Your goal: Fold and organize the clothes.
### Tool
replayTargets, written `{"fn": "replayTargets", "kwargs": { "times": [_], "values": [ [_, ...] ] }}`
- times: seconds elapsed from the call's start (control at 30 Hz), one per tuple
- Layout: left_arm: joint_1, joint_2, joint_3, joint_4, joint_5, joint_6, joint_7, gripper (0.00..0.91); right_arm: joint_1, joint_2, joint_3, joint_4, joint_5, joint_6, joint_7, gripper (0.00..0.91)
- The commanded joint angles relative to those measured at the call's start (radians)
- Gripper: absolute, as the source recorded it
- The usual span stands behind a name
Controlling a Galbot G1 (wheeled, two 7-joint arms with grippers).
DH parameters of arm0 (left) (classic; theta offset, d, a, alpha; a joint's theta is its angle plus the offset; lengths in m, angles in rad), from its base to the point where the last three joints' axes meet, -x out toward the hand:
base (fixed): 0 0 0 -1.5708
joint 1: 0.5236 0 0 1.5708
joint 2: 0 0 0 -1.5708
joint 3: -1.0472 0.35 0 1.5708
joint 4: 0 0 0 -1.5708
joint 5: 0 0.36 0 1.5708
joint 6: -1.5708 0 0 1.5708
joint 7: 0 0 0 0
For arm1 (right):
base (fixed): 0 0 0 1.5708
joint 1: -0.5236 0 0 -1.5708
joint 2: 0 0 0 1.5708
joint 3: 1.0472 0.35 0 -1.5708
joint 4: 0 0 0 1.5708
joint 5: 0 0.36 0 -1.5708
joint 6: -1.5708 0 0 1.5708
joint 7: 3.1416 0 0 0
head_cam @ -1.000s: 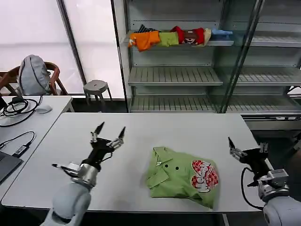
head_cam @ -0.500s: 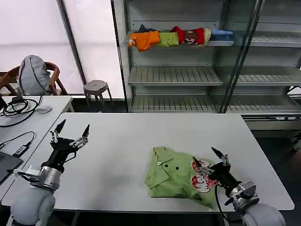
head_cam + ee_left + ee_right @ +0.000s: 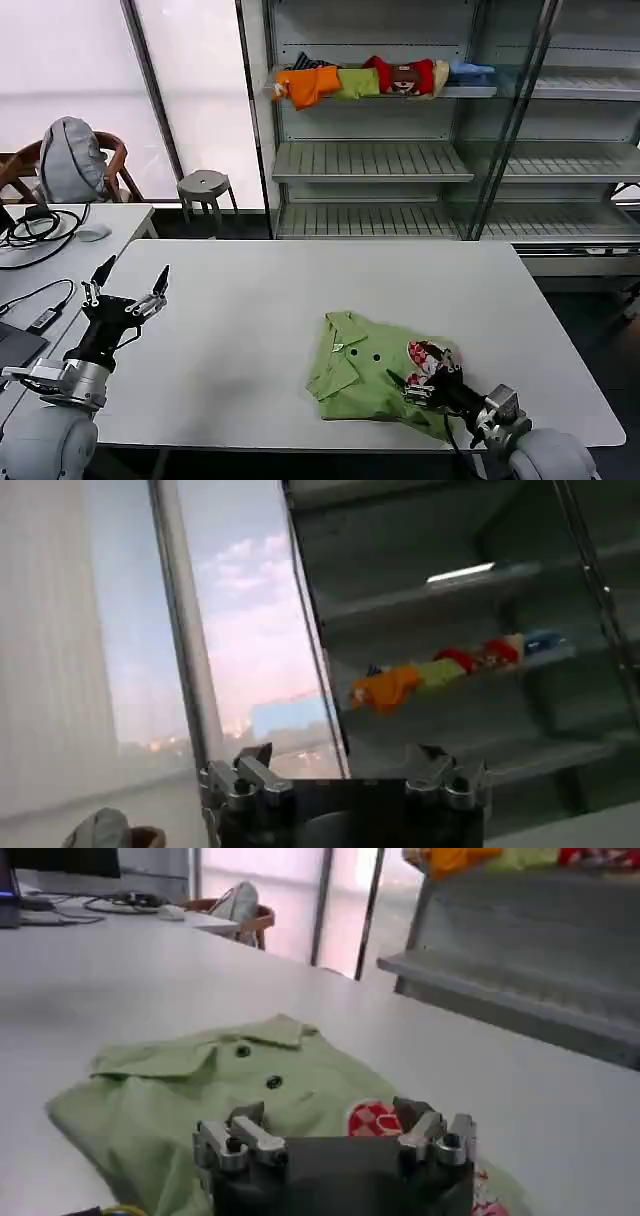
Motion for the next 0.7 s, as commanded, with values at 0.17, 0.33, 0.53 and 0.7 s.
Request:
{"fn": "replayTargets", "kwargs": {
  "times": [0.17, 0.33, 0.53, 0.7],
  "values": [
    [0.022, 0.003, -0.022, -0.001, 0.001, -0.009, 0.004, 0.907, 0.028, -0.023, 0.003, -0.062, 0.085, -0.065, -0.162, 0.907],
    [0.025, 0.002, -0.018, 0.003, 0.001, -0.009, 0.002, 0.907, 0.059, -0.023, -0.007, -0.13, 0.027, -0.056, -0.152, 0.907],
    [0.03, 0.002, -0.02, 0.007, 0.001, -0.009, 0.001, 0.907, 0.081, -0.028, -0.014, -0.148, 0.036, -0.052, -0.159, 0.907],
    [0.033, -0.003, -0.016, 0.007, 0.002, -0.008, 0.001, 0.907, 0.124, -0.007, -0.047, -0.169, 0.041, -0.042, -0.155, 0.907]
  ]
}}
